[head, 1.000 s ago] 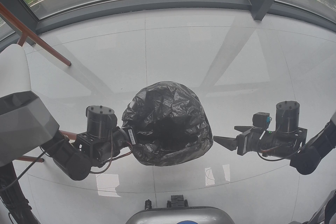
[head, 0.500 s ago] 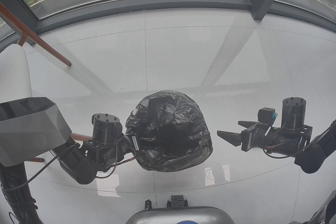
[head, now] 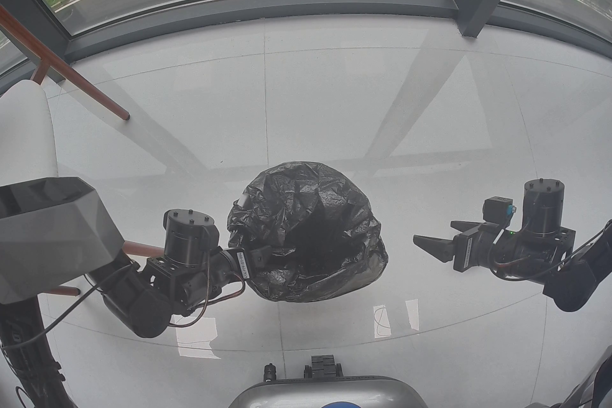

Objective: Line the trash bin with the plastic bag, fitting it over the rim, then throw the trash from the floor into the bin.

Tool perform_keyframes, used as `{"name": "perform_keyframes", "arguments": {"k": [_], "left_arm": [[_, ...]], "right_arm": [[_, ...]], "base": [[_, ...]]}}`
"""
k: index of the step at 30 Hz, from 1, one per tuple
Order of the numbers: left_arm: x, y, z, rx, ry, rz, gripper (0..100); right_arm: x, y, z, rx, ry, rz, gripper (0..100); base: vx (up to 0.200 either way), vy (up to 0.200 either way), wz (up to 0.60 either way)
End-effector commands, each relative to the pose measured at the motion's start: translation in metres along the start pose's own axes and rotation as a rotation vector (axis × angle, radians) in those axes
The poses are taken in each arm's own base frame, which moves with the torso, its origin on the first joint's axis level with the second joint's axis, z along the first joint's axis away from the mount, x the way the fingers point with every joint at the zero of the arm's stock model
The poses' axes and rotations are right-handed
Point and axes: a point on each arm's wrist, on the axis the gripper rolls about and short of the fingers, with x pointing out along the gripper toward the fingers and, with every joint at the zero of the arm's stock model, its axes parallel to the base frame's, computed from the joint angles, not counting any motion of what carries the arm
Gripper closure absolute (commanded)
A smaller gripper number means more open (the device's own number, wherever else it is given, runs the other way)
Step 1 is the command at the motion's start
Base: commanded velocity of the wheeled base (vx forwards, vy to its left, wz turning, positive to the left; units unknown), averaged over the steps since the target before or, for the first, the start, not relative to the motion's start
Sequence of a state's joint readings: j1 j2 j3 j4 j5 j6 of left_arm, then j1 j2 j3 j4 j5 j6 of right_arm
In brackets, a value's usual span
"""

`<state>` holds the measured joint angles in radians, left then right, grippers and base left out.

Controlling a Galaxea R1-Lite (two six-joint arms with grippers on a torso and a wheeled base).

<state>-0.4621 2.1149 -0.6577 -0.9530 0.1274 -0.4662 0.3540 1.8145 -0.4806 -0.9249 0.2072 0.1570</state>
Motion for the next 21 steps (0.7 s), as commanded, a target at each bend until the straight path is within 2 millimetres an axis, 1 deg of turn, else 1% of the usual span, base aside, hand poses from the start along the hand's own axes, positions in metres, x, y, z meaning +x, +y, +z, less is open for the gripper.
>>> {"name": "perform_keyframes", "arguments": {"k": [1, 2, 4, 10, 15, 18, 19, 21], "left_arm": [[-0.041, -0.014, 0.032, -0.01, -0.085, -0.083, 0], [-0.044, -0.014, 0.034, -0.012, -0.088, -0.086, 0], [-0.059, -0.018, 0.045, -0.017, -0.117, -0.103, 0], [-0.092, -0.022, 0.066, -0.026, -0.169, -0.128, 0], [-0.116, -0.021, 0.072, -0.024, -0.145, -0.115, 0], [-0.126, -0.02, 0.072, -0.02, -0.113, -0.1, 0], [-0.126, -0.02, 0.072, -0.02, -0.113, -0.1, 0], [-0.132, -0.018, 0.071, -0.019, -0.096, -0.089, 0]], "right_arm": [[-0.009, -0.024, -0.01, 0.014, 0.029, -0.086, 0], [-0.009, -0.026, -0.011, 0.015, 0.033, -0.092, 0], [-0.01, -0.039, -0.017, 0.028, 0.059, -0.136, 0], [0.004, -0.08, -0.041, 0.037, 0.15, -0.31, 0], [0.006, -0.099, -0.05, 0.077, 0.182, -0.377, 0], [0.013, -0.118, -0.061, 0.106, 0.208, -0.418, 0], [0.013, -0.118, -0.061, 0.106, 0.208, -0.418, 0], [0.016, -0.134, -0.068, 0.125, 0.215, -0.445, 0]], "base": [[0.0, 0.0, 0.0], [0.0, 0.0, 0.0], [0.0, 0.0, 0.0], [0.0, 0.0, 0.0], [0.0, 0.0, 0.0], [0.0, 0.0, 0.0], [0.0, 0.0, 0.0], [0.0, 0.0, 0.0]]}}
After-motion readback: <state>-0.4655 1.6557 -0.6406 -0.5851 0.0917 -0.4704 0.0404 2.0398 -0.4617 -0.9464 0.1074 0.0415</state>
